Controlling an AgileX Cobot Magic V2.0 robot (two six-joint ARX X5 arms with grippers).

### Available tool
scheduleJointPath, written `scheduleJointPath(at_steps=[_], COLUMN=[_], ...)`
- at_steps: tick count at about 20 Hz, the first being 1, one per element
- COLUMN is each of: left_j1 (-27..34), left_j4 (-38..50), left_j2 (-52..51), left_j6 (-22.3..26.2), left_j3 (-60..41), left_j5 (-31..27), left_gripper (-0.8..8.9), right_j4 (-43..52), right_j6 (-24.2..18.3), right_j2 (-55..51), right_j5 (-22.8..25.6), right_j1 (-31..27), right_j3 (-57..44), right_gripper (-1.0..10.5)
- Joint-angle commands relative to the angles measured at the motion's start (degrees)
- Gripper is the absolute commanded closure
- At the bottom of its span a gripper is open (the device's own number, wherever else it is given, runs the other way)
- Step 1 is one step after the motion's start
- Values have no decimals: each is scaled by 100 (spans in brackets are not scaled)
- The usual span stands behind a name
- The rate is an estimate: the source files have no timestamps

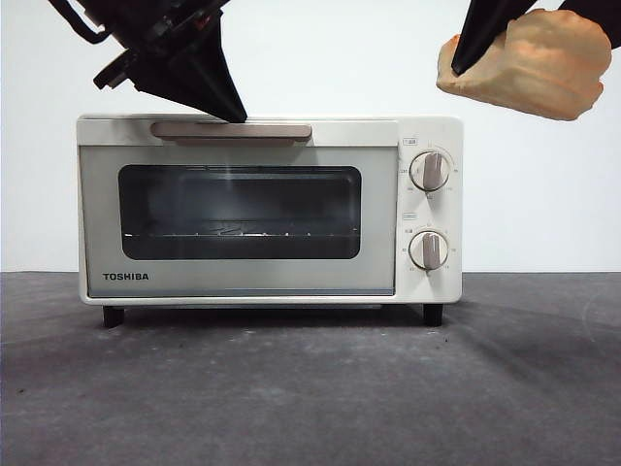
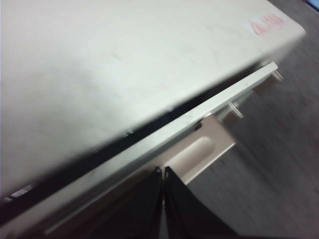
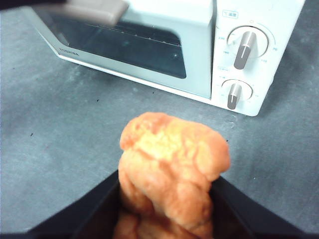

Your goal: The left arm flap open the oven, the right arm pick bread and place it into oven, the left arm flap close the oven

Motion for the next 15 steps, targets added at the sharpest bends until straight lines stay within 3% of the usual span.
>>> scheduleJointPath(at_steps=[1, 15], left_j1=[-170, -833], left_j4=[-625, -2087], left_j2=[184, 184], left_j6=[66, 61], left_j3=[-55, -55], left_j5=[-31, -31], left_gripper=[797, 797], right_j4=[42, 138], right_j6=[-72, -96], right_j2=[20, 20], right_j5=[24, 22], right_j1=[61, 61], right_j3=[94, 96], right_gripper=[730, 730])
